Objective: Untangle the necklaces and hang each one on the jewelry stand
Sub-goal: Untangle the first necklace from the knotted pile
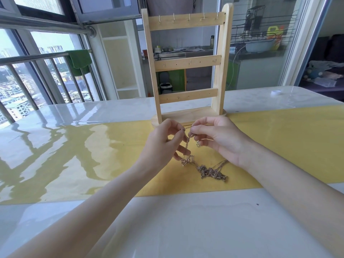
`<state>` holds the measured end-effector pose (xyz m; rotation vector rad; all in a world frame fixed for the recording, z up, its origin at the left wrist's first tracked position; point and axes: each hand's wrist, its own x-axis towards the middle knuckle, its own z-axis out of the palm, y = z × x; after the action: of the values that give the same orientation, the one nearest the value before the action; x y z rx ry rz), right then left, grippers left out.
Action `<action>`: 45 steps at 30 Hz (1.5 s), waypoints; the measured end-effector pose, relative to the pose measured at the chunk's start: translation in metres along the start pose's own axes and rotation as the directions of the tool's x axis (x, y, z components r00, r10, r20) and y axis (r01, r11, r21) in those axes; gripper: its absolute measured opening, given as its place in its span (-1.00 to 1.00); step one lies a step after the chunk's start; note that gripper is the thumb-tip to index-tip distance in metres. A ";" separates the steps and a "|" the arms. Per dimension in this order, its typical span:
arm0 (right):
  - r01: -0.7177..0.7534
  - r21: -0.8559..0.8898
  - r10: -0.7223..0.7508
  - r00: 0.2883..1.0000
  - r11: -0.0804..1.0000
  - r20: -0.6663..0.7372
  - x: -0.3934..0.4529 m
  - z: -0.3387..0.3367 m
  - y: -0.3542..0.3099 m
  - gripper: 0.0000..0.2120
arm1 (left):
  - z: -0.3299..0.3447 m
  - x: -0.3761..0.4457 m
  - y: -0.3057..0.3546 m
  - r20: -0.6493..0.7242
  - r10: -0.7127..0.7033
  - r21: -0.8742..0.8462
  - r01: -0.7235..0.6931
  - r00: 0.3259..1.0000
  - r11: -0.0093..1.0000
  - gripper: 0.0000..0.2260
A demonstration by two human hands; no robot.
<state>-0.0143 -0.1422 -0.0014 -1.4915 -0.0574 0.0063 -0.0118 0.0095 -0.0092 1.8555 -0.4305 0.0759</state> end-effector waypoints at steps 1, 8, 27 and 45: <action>-0.026 0.049 0.026 0.999 0.998 0.019 0.000 0.000 0.000 -0.89 | 0.000 0.000 0.000 -0.002 -0.004 -0.001 0.004 1.000 1.000 -0.86; -0.035 0.022 0.033 0.996 0.999 0.085 0.001 0.001 0.002 -0.90 | -0.004 0.002 0.003 0.033 -0.196 -0.244 0.198 0.980 0.949 -0.91; -0.029 -0.183 0.044 0.996 0.983 0.078 0.001 -0.002 0.004 -0.95 | -0.005 0.008 -0.001 0.008 -0.337 -0.523 0.291 0.942 0.801 -0.90; -0.037 -0.062 0.051 0.968 0.997 0.247 -0.004 -0.002 -0.002 -0.76 | -0.013 0.010 0.000 0.255 -0.444 -0.743 0.468 0.859 0.479 -0.98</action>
<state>-0.0182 -0.1445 0.0000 -1.5420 -0.2282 0.2296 -0.0002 0.0190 -0.0021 1.0094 0.0632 -0.4564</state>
